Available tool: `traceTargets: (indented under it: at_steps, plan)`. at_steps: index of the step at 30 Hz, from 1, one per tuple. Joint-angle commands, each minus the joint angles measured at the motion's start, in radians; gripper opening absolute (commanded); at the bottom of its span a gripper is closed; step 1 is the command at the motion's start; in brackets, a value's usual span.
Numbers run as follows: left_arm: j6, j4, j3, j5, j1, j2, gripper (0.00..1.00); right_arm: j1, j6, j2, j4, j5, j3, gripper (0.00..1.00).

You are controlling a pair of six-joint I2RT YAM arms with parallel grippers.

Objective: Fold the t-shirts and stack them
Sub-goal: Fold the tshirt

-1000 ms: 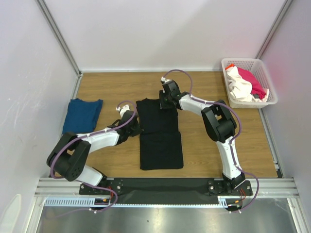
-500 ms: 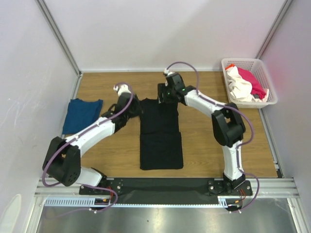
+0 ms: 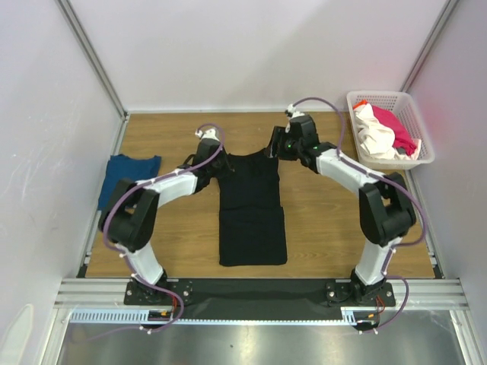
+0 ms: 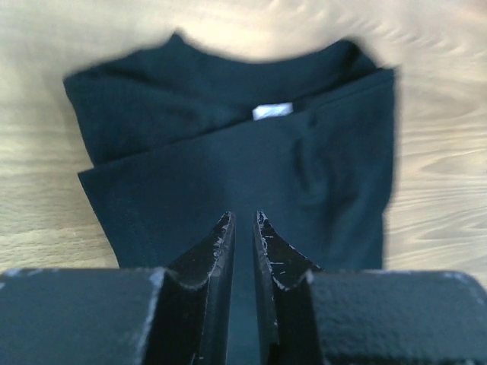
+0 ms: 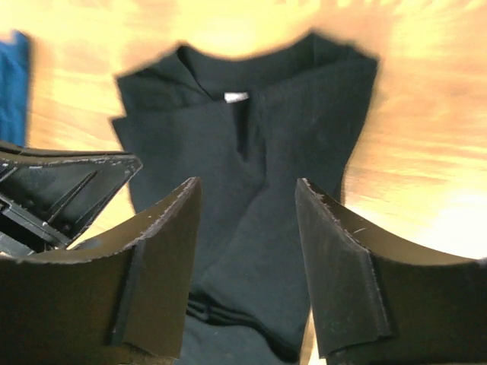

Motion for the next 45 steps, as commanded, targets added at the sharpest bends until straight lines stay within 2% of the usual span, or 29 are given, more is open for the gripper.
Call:
traceTargets:
  at_steps: [1, 8, 11, 20, 26, 30, 35, 40, 45]
  plan:
    - [-0.015, 0.073, 0.062, 0.037, 0.015, 0.040, 0.20, 0.008, 0.007, 0.069, 0.062, -0.049, -0.002, 0.57]
    - [0.001, 0.052, 0.091, 0.037, 0.032, 0.129, 0.18, 0.006, -0.031, 0.192, 0.084, -0.036, 0.036, 0.53]
    - [-0.002, 0.057, 0.077, 0.037, 0.040, 0.141, 0.18, 0.005, -0.037, 0.235, 0.072, -0.011, 0.047, 0.47]
    - [0.011, 0.017, 0.099, 0.037, 0.049, 0.180, 0.17, 0.000, -0.008, 0.203, 0.009, 0.090, 0.081, 0.43]
    - [0.026, 0.028, 0.103, 0.037, 0.049, 0.180, 0.17, 0.043, -0.033, 0.161, 0.073, -0.031, 0.128, 0.45]
    - [0.024, 0.029, 0.105, 0.065, 0.049, 0.184, 0.16, 0.072, -0.030, 0.244, 0.035, -0.097, 0.232, 0.42]
    - [0.026, 0.026, 0.102, 0.065, 0.049, 0.187, 0.16, 0.077, 0.025, 0.316, 0.092, -0.187, 0.242, 0.42]
    - [0.026, 0.023, 0.103, 0.065, 0.047, 0.184, 0.16, 0.062, 0.068, 0.399, 0.105, -0.227, 0.252, 0.40]
    - [0.024, 0.020, 0.099, 0.065, 0.049, 0.190, 0.17, 0.042, 0.082, 0.436, 0.095, -0.204, 0.255, 0.39]
